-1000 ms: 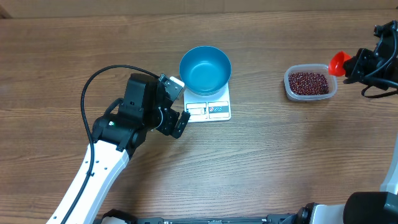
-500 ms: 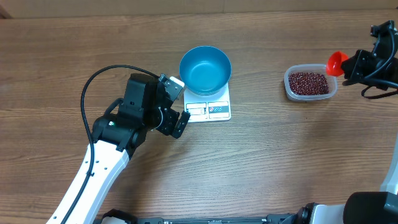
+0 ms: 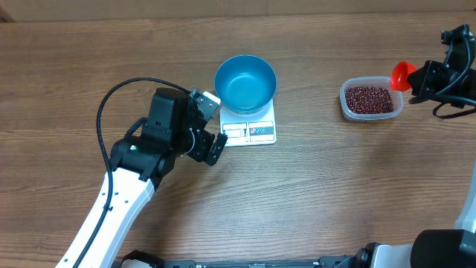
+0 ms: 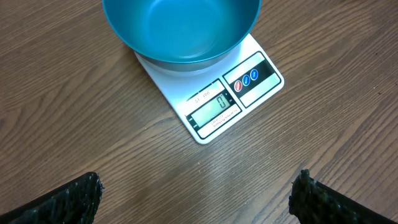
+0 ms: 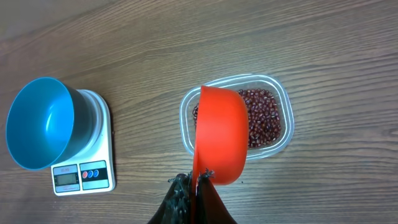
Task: Scoop item into bowl and weigh 150g on scale
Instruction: 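Raise the scoop above the bean tub with the right gripper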
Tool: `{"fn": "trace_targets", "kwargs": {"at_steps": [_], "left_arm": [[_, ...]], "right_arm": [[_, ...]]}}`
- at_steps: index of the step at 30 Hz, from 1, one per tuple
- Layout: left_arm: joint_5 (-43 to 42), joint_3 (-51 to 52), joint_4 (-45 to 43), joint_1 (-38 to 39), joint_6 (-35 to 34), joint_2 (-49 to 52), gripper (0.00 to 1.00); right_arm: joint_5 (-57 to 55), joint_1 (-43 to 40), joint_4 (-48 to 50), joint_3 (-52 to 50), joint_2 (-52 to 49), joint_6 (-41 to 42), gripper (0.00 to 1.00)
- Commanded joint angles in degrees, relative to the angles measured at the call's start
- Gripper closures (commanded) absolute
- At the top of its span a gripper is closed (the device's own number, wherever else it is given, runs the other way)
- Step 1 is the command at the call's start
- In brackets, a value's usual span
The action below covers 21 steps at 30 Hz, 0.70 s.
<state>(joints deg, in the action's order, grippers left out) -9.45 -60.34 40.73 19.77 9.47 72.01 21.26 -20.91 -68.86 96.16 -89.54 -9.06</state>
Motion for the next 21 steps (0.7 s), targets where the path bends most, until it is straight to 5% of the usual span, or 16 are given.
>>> {"fn": "trace_targets", "kwargs": {"at_steps": [1, 21], "left_arm": [[-0.63, 0.15, -0.07, -0.24, 1.25, -0.44, 0.0], [-0.63, 0.15, -0.04, -0.24, 1.25, -0.44, 0.01]], "right_arm": [[0.87, 0.28, 0.42, 1.68, 0.0, -0.72, 0.96], [0.87, 0.28, 0.39, 1.68, -0.02, -1.79, 0.96]]}}
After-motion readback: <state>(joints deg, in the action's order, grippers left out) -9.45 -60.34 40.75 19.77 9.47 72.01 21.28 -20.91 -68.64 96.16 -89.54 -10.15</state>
